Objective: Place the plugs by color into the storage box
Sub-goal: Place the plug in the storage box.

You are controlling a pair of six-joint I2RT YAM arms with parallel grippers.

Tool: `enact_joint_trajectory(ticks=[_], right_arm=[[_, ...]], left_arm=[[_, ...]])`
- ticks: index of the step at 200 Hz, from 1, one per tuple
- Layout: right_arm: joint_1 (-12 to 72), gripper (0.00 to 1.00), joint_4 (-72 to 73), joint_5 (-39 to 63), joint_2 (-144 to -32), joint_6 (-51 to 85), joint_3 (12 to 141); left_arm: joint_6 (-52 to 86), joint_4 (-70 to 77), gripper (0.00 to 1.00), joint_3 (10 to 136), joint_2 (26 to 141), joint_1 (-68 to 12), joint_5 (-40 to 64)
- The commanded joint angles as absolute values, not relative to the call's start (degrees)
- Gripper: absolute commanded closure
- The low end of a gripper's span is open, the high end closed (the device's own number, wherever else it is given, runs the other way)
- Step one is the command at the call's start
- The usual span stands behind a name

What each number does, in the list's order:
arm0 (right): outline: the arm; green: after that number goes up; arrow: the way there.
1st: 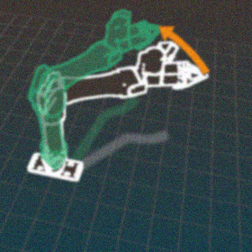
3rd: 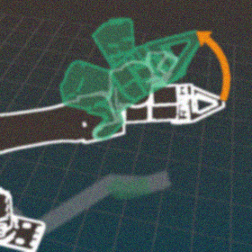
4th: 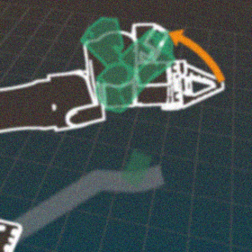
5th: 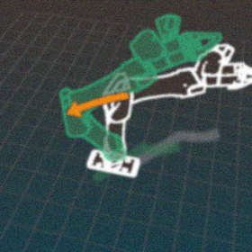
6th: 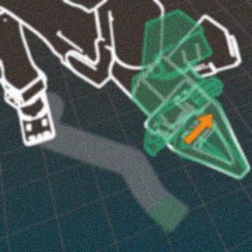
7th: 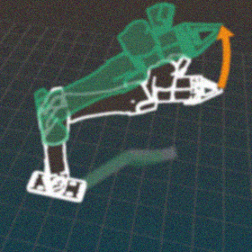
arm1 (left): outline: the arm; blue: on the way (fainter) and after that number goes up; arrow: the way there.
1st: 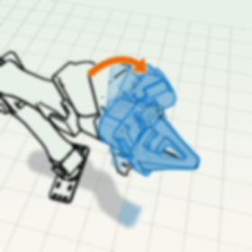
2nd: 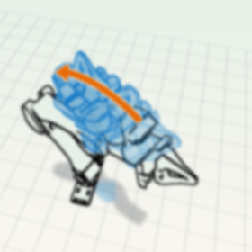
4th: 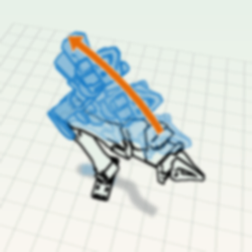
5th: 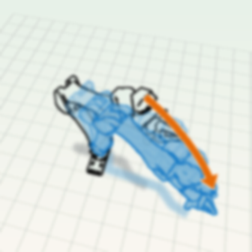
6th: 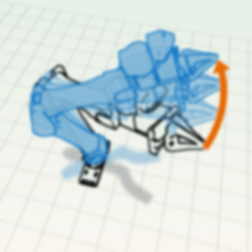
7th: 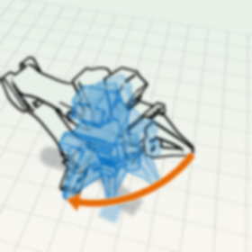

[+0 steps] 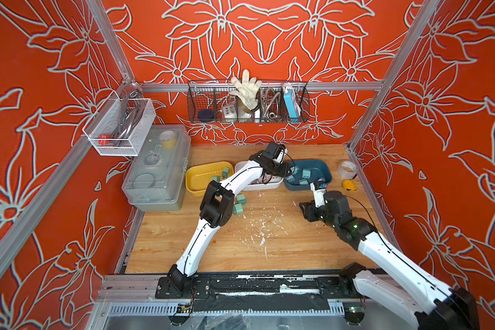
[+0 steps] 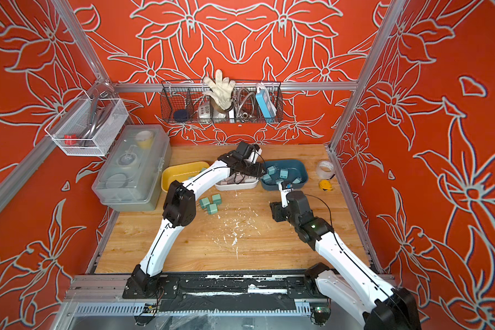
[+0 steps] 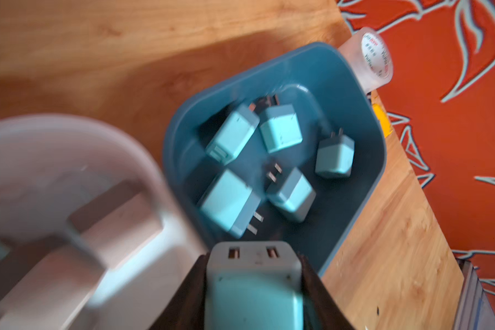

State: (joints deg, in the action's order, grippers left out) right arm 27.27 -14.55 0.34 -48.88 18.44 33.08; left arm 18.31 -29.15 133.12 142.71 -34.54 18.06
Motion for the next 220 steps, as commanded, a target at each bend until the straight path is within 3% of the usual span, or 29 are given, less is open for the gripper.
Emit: enact_joint_trajectory(ticks=[1,36,87,152,220], right_arm=[[27.0,0.4,-13.9,-3.4,-45.0,17.7,31.6],[26.9,0.38,-14.1,-5.3,-40.6,15.4,30.1],[27.0,0.38,-15.6,-2.1,-43.8,15.3,31.6],[27.0,0.37,-12.3,7.3,-50.9,17.9,33.4],[27.4,0.4,-13.4,12.6,-60.4,21.2,39.4]], left_arm=[[20.1,-29.1,0.81,139.9,146.6,-35.7,19.8],[21.0,-28.3,0.48,145.1,149.3,-36.3,21.9],[19.4,-27.6,0.31,140.3,144.2,-36.2,18.8],[18.8,-29.0,0.34,129.7,133.0,-34.8,16.6],[23.9,-23.1,0.37,106.4,114.2,-28.8,14.5]])
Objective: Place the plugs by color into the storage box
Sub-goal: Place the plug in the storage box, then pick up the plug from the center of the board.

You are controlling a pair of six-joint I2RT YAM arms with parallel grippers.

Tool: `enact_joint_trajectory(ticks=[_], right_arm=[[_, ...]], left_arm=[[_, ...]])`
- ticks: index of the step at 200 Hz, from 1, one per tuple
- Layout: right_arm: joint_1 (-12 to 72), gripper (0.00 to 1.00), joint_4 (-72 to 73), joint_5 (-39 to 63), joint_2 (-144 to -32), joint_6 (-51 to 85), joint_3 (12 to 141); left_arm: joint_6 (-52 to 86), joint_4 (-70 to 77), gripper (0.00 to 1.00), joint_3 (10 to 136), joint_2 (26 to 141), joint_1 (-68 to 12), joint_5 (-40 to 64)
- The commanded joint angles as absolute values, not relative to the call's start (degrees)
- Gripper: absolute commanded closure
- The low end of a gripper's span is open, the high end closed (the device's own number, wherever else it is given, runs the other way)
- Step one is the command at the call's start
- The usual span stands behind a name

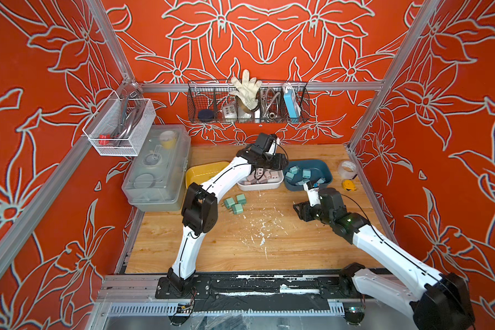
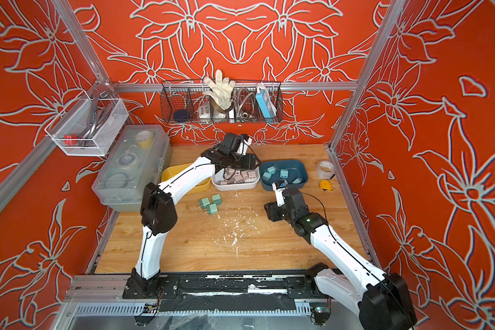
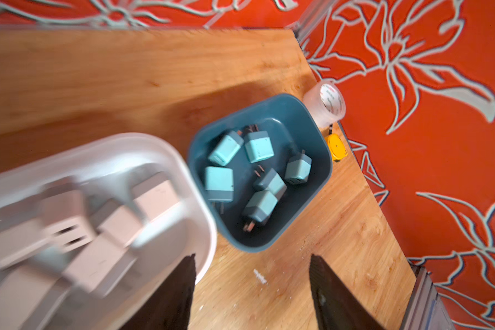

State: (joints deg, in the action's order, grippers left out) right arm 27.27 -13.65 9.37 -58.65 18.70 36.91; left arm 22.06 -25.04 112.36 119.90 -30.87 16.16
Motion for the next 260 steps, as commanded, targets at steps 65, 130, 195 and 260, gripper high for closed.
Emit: enact_joint_trajectory(ticks=[65,130,195,260], right_arm=[[32.5,0.41,-13.0,13.6,-69.7,23.5,46.4],[38.8,0.41,-15.6,14.9,-79.2,22.1,53.6],[44.4,0.36,-17.0,14.9,-92.4,21.5,63.8],[51.2,0.32,-18.3,9.0,-104.3,21.3,73.9]], left_arm=[[25.3,-19.7,0.37,79.3,93.7,-24.9,7.3],[14.6,-33.4,0.37,64.8,73.0,-22.9,3.4],[9.6,-40.1,0.42,51.3,53.4,-21.3,-6.0],[7.3,-34.0,0.42,42.0,46.8,-21.2,-6.4]])
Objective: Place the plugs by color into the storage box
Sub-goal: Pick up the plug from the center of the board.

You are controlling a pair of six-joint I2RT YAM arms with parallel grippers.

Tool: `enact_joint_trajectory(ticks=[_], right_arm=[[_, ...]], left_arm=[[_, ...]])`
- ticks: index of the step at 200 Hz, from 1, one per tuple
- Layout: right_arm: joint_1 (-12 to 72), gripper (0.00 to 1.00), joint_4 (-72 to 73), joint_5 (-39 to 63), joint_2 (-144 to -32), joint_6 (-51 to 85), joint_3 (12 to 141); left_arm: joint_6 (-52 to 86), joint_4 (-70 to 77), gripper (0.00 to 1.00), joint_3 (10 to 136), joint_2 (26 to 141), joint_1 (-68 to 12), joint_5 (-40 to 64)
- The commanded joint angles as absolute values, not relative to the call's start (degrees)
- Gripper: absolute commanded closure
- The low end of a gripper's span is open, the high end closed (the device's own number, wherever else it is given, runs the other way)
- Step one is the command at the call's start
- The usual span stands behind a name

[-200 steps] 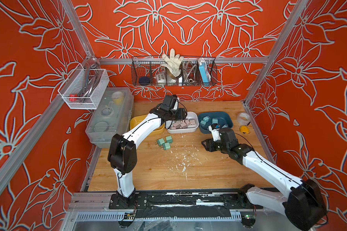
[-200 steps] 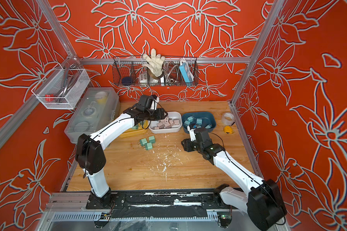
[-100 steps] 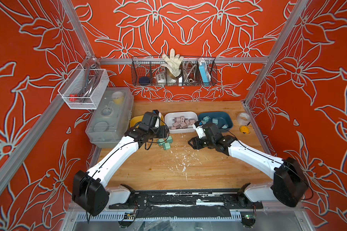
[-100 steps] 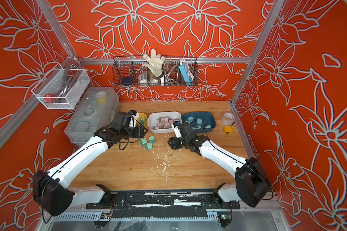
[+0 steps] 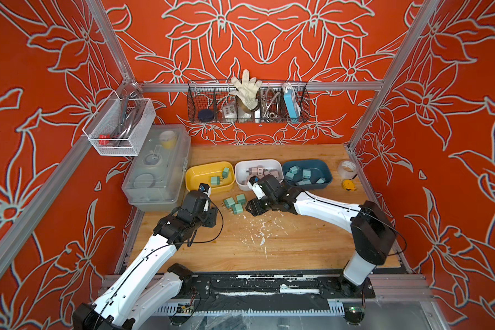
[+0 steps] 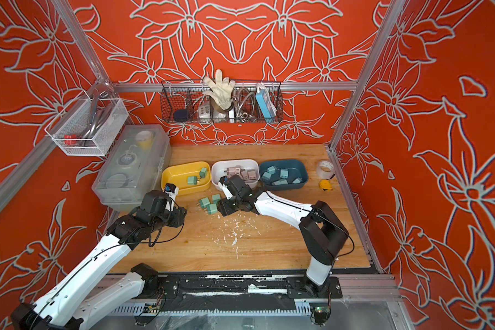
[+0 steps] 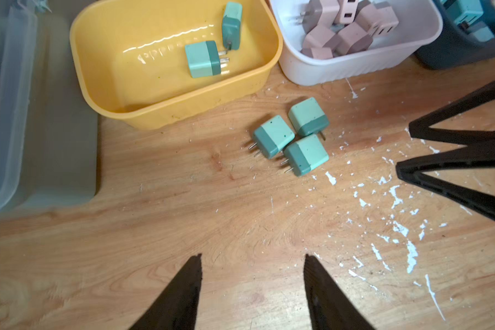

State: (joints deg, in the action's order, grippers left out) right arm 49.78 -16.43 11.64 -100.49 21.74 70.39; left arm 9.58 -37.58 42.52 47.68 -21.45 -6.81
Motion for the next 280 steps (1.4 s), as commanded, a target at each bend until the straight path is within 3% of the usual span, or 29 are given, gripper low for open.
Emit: enact_joint_trajectory(ticks=[1,127,280], right_arm=[[51.3,0.32,-18.2,9.0,-104.4,21.4,74.1],[54.4,0.31,-17.1,6.9,-117.3,21.7,82.5],[54.9,0.36,-19.4,2.1,-124.5,19.3,88.0]], left_arm=[[7.3,-34.0,0.42,42.0,46.8,-21.2,-6.4],[6.5,-32.9,0.41,41.6,46.6,-21.1,-4.0],[6.9,-32.4,0.41,41.3,47.8,-21.0,-1.4]])
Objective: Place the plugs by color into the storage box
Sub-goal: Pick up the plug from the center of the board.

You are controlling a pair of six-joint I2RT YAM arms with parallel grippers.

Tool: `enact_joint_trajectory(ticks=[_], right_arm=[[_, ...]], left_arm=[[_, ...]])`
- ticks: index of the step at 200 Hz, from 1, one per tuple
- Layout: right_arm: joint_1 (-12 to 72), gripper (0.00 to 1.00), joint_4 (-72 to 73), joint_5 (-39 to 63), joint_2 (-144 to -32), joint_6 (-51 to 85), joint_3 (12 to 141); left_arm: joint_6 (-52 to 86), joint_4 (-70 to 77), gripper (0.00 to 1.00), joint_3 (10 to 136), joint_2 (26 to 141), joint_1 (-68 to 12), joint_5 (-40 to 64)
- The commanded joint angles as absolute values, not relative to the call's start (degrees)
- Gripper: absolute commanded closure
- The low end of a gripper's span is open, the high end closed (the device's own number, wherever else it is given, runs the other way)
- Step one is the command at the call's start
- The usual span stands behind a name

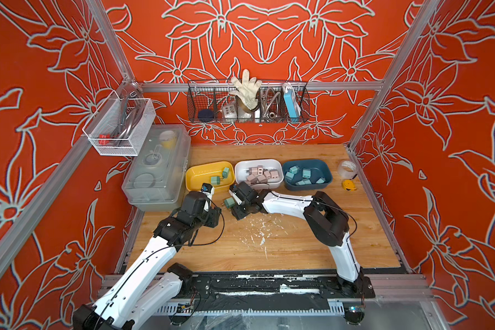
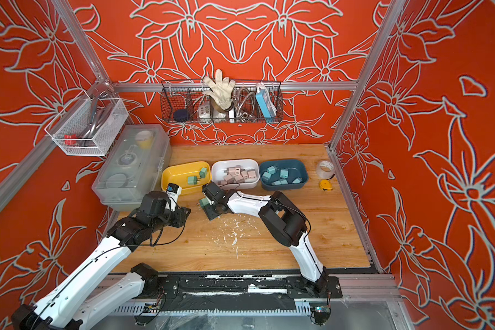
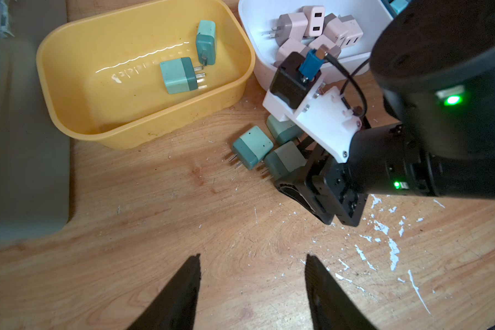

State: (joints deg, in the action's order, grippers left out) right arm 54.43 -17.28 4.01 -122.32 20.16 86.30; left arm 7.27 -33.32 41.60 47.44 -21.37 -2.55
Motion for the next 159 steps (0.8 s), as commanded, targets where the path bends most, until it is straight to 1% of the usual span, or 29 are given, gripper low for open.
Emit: enact_joint_trajectory(ticks=[1,55,65,121,140,159], right_arm=[[54.9,0.37,-19.4,2.1,-124.5,19.3,88.0],[55.1,0.51,-19.5,1.0,-122.6,18.6,86.1],[55.1,0.52,-19.4,1.1,-121.8,18.4,85.4],[55.1,0.55,-19.0,3.6,-117.0,16.8,83.1],[55.0,0.55,-18.6,3.9,-115.5,16.4,83.0],[55.0,0.55,-20.6,3.9,-115.6,15.4,85.5]], left_arm=[[6.9,-32.4,0.41,41.3,47.8,-21.0,-1.4],[6.9,-32.4,0.43,41.5,48.8,-20.9,-1.2],[6.9,-32.4,0.42,41.5,48.9,-20.9,-1.3],[6.6,-32.6,0.42,41.8,49.4,-20.8,-1.7],[6.8,-32.9,0.41,42.2,49.2,-20.2,-3.3],[6.9,-33.6,0.4,42.9,48.7,-18.2,-5.6]])
